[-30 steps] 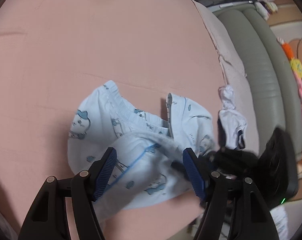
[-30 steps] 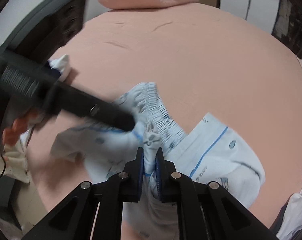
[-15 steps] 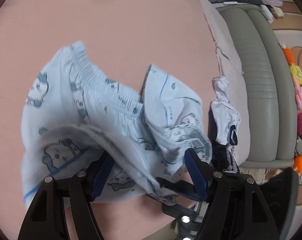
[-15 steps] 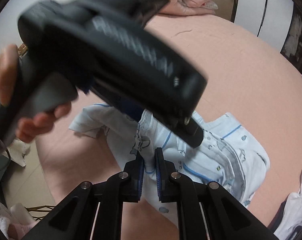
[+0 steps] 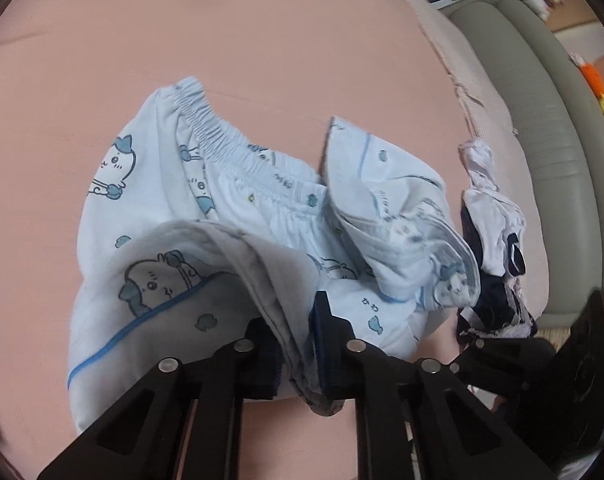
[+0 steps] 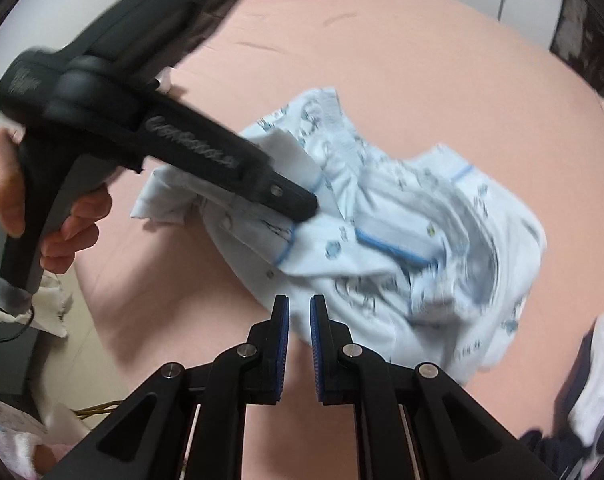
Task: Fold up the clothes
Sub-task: 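Lay the pajama flat and open both grippers, withdrawing them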
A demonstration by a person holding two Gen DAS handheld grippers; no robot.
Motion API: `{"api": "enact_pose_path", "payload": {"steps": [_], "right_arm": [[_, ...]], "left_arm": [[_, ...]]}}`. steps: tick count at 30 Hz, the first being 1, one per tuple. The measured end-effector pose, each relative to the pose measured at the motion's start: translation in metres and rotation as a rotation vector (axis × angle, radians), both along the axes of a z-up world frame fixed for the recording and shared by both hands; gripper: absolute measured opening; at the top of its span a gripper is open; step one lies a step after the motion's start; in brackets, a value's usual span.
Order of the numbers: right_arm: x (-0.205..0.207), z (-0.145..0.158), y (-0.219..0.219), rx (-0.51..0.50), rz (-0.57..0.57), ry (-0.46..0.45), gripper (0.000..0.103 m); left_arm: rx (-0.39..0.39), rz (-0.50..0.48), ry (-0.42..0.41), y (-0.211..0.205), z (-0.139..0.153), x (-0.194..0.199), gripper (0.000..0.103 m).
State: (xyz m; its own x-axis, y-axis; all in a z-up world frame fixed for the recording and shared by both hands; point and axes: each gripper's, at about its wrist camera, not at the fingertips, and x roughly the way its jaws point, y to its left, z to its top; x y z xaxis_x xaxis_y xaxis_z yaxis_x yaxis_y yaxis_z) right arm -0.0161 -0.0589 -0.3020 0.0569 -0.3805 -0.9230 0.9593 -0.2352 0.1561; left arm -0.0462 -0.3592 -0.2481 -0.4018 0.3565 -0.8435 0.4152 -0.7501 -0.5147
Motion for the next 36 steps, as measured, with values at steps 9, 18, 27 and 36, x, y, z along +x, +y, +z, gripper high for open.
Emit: {"api": "enact_pose_path", "payload": {"steps": [9,18,27,36], "right_arm": [[-0.025,0.042,-0.087,-0.035,-0.114,0.074,0.071],[-0.007,0.051,-0.095,0.043,0.031,0.426,0.071],[-0.010,0.019,-0.109,0.163,0.069,0.446,0.064],[-0.011,0.020,-0.098,0.182,0.068,0.631,0.012]], "left_arm": [[0.011,-0.058,0.034,0.016,0.006,0.024,0.009],[0.034,-0.086,0.021,0.022,0.001,0.038,0.009],[0.016,-0.127,0.030,0.027,0.003,0.043,0.009],[0.023,-0.151,0.024,0.030,0.001,0.050,0.009]]}}
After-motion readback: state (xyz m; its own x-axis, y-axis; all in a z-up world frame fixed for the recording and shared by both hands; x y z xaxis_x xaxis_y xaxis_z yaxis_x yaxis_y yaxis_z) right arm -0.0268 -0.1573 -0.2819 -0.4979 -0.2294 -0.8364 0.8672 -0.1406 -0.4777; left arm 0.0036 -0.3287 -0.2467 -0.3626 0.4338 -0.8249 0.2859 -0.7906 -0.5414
